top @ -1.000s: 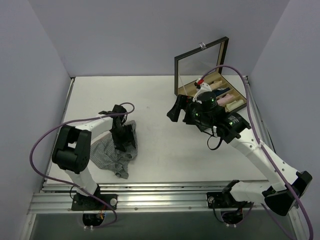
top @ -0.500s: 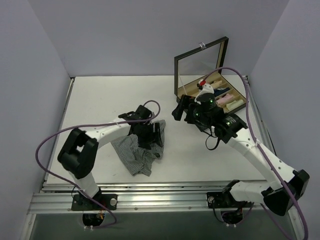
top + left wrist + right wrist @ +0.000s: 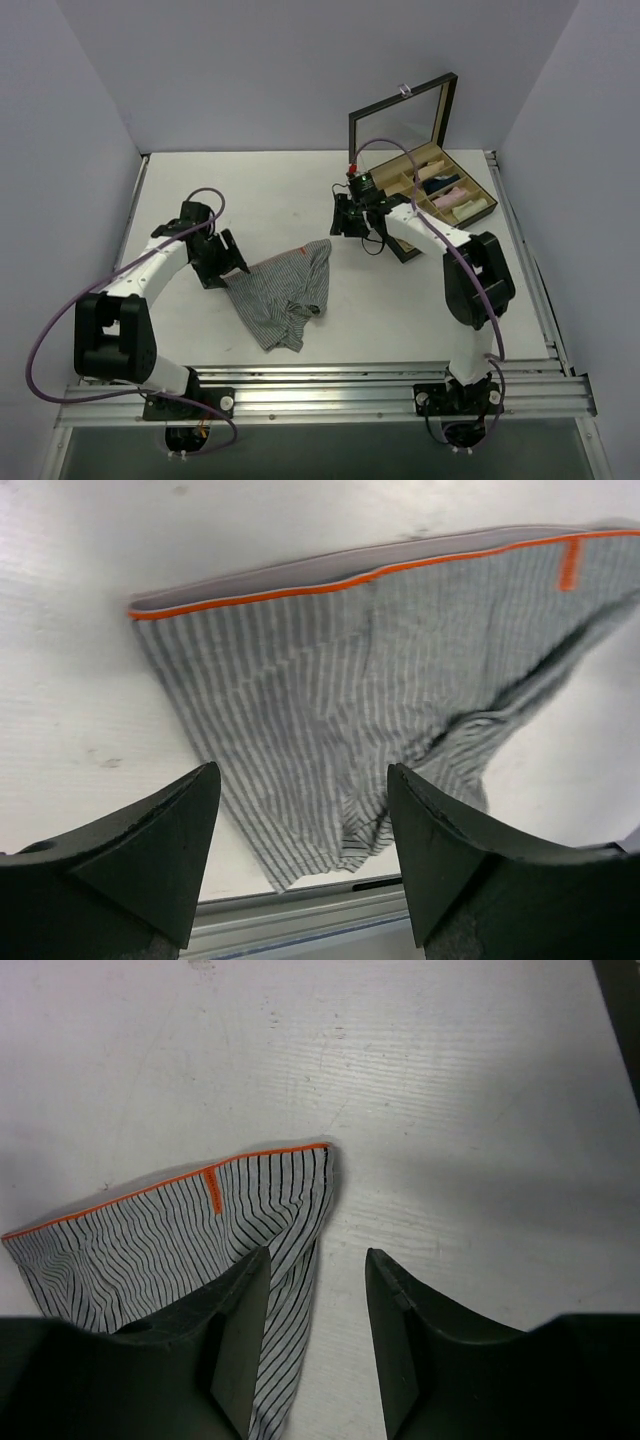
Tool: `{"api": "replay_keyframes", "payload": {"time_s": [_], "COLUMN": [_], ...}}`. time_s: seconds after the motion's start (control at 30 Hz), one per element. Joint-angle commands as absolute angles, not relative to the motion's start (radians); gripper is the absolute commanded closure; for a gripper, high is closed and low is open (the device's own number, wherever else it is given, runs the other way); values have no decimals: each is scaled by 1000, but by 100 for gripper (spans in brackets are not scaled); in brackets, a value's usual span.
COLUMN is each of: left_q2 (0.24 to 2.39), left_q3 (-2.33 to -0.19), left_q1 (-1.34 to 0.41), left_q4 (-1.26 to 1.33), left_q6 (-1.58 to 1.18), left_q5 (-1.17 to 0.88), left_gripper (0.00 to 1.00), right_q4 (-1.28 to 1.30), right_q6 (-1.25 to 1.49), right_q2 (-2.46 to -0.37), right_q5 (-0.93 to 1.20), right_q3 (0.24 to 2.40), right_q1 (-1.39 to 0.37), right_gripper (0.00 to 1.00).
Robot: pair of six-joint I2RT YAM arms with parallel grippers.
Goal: Roll the underwear
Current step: Move the underwear to the center of the board, then flatten the underwear
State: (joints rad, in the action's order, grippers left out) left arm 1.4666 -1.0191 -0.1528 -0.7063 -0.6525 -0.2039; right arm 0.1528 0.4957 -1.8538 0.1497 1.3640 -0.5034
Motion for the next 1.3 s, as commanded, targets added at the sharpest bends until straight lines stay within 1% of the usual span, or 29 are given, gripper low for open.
{"api": "replay_keyframes", "payload": {"time_s": [0.0, 0.2, 0.33, 0.57, 0.77, 1.0, 1.2, 1.27], "left_q2": [1499, 1549, 1554, 1589, 1591, 1620, 1638, 1663], "left_q3": [-1009, -991, -956, -920, -890, -864, -851, -859], "left_q1": [-118, -97, -63, -52, -43, -38, -35, -34], "left_q4": [-747, -724, -686, -637, -566, -511, -439, -433], "left_q6": [-618, -623, -620, -604, -612, -624, -638, -641], "left_q5": [-186, -181, -192, -186, -176, -144, -144, -134], "left_gripper": [24, 24, 24, 25, 27, 27, 27, 29], "right_q4": [124, 129, 130, 117, 104, 106, 106, 101], "right_q6": [459, 451, 439, 433, 422, 416, 414, 416], "right_q2": [-1917, -2048, -2092, -2154, -2160, -2155, -2148, -2145], "right_q5": [202, 251, 258, 301, 308, 316, 313, 318], "right_q3": [1453, 1537, 1552, 1545, 1532, 1511, 1496, 1485], "right_q1": [-496, -489, -486, -479, -485, -486, -491, -491], "right_gripper": [62, 63, 64, 67, 70, 72, 71, 70]}}
